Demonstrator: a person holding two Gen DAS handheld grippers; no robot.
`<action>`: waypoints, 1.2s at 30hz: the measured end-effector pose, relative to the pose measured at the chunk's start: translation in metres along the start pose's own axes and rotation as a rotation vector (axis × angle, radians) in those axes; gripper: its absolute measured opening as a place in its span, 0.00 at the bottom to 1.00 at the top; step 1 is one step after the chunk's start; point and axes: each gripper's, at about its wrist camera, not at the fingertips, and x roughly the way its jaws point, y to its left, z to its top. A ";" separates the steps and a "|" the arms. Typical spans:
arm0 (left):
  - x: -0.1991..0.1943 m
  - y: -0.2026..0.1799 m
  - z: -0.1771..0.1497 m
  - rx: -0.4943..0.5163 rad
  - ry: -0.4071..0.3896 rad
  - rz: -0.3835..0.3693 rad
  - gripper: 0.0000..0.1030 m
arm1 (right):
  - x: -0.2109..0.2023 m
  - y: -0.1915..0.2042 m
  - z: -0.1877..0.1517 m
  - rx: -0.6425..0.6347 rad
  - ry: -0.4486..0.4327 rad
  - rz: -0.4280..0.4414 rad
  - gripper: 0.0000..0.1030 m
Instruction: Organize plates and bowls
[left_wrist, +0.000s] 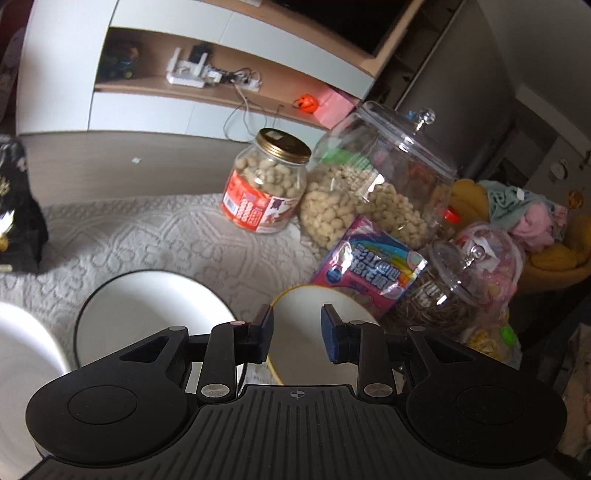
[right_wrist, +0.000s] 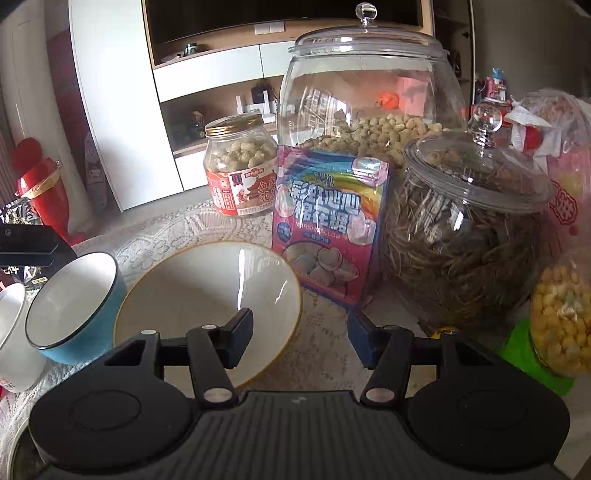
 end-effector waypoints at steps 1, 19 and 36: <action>0.013 -0.008 0.004 0.035 0.015 0.029 0.30 | 0.006 -0.002 0.004 0.000 0.004 0.006 0.55; 0.036 0.037 0.027 0.065 0.090 0.345 0.31 | -0.003 -0.024 0.007 0.114 0.022 0.269 0.46; -0.011 0.124 0.008 -0.155 -0.049 0.158 0.30 | 0.001 0.089 0.041 0.126 0.230 0.251 0.43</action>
